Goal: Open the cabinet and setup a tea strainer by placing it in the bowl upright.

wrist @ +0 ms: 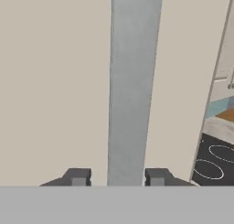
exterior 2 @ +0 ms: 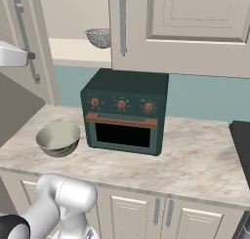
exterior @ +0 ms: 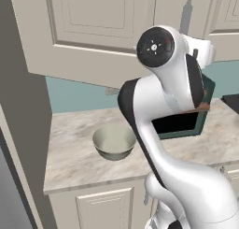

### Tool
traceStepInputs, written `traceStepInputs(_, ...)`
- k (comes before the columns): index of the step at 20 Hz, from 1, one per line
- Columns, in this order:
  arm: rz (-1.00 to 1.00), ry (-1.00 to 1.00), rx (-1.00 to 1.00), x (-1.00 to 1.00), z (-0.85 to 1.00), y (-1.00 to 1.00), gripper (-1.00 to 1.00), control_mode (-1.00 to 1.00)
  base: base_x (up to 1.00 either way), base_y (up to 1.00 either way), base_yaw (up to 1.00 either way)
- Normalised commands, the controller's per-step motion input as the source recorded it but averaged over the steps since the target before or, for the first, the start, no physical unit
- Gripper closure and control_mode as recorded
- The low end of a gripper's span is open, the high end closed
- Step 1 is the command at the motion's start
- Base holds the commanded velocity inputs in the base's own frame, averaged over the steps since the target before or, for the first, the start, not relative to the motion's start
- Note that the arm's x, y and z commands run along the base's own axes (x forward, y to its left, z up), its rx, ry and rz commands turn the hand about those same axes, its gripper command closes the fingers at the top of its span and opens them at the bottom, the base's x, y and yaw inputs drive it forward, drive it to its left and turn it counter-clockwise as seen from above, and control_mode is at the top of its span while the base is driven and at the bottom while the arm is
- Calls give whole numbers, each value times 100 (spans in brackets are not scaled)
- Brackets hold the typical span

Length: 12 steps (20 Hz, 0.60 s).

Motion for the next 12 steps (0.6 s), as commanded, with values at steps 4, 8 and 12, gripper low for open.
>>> traceStepInputs(4, 0, 0, 0, -10, 0, 0, -100, -100, 0, 0, 0)
traceStepInputs(8, 2, 0, 15, -56, 3, -1, -100, -100, 0, 0, 0)
traceStepInputs(12, 8, -3, 31, -91, 21, -8, -100, -100, 0, 0, 0)
